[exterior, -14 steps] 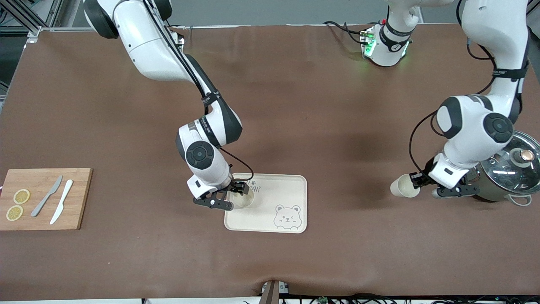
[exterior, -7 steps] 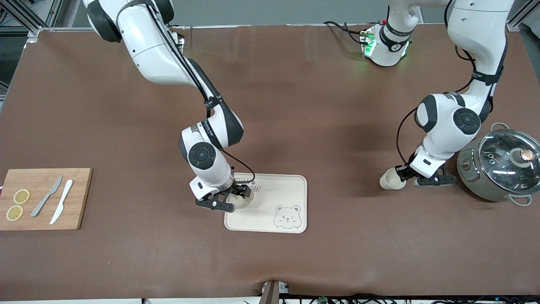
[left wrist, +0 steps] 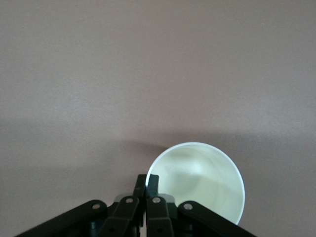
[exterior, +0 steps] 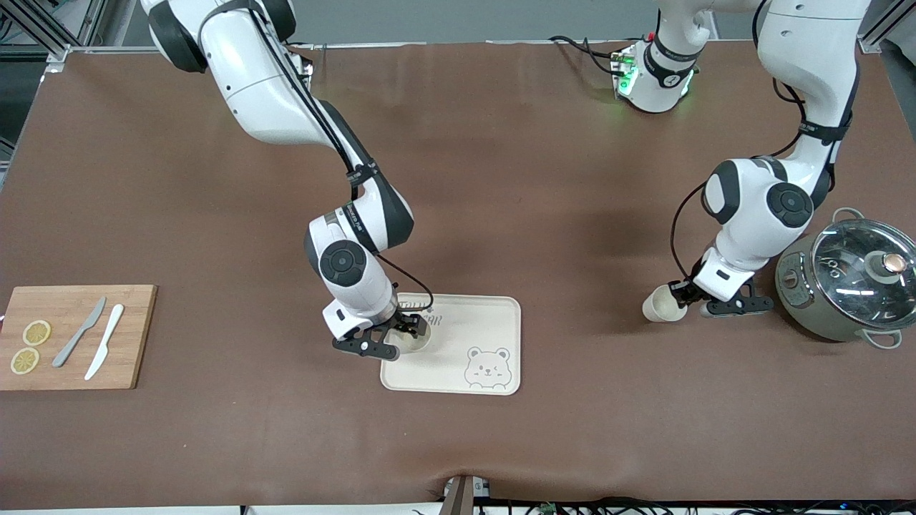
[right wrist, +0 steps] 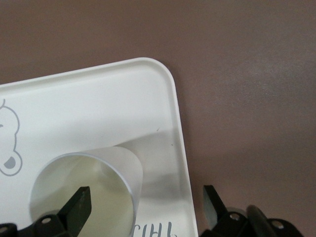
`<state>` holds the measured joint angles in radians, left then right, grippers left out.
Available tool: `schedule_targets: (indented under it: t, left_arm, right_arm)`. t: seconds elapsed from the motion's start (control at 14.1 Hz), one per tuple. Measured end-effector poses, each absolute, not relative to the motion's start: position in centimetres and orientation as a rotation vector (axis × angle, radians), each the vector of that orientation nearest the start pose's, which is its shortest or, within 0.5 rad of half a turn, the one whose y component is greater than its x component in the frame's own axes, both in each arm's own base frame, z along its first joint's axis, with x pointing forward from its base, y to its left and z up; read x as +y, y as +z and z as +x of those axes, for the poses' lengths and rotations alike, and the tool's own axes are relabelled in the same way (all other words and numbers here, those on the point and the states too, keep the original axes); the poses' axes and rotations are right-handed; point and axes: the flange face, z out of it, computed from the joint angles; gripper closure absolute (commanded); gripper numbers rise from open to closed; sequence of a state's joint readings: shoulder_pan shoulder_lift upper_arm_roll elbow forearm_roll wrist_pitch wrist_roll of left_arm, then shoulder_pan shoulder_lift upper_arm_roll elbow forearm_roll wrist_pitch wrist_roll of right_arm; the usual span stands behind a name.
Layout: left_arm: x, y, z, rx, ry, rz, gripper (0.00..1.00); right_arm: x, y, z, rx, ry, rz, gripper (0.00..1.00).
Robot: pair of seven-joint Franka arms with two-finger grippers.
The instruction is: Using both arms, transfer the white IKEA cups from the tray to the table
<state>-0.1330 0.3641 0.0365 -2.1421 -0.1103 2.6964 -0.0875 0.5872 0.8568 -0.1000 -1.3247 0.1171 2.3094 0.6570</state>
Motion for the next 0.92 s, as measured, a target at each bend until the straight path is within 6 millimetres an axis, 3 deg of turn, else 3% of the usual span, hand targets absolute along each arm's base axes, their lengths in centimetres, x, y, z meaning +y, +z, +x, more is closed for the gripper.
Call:
schedule_targets:
  t: [0.21, 0.5, 0.64, 0.71, 0.78, 0.85, 0.92]
  left_arm:
    - [-5.5, 24.1, 58.8, -0.136, -0.304, -3.184, 1.00]
    - [-5.4, 23.8, 58.9, -0.141, -0.324, -3.181, 1.00]
    - [-5.4, 23.8, 58.9, -0.141, -0.324, -3.181, 0.75]
    - [-5.4, 23.8, 58.9, -0.142, -0.326, -3.181, 0.44]
    - [-5.4, 23.6, 58.9, -0.142, -0.322, -3.181, 0.31]
    - [-5.3, 23.5, 58.8, -0.142, -0.319, -3.180, 0.26]
    - [-5.3, 23.4, 58.8, -0.142, -0.317, -3.180, 0.12]
  right_arm:
    - [37.4, 23.2, 65.7, 0.313, -0.154, -3.033, 0.39]
    - [37.6, 23.3, 65.7, 0.325, -0.155, -3.030, 0.63]
    - [37.6, 23.3, 65.7, 0.329, -0.156, -3.028, 0.70]
    - [37.6, 23.4, 65.7, 0.329, -0.156, -3.028, 0.81]
    - [37.6, 23.4, 65.7, 0.331, -0.157, -3.027, 0.91]
    - [37.6, 23.4, 65.7, 0.331, -0.157, -3.027, 0.99]
    - [37.6, 23.4, 65.7, 0.331, -0.157, -3.027, 1.00]
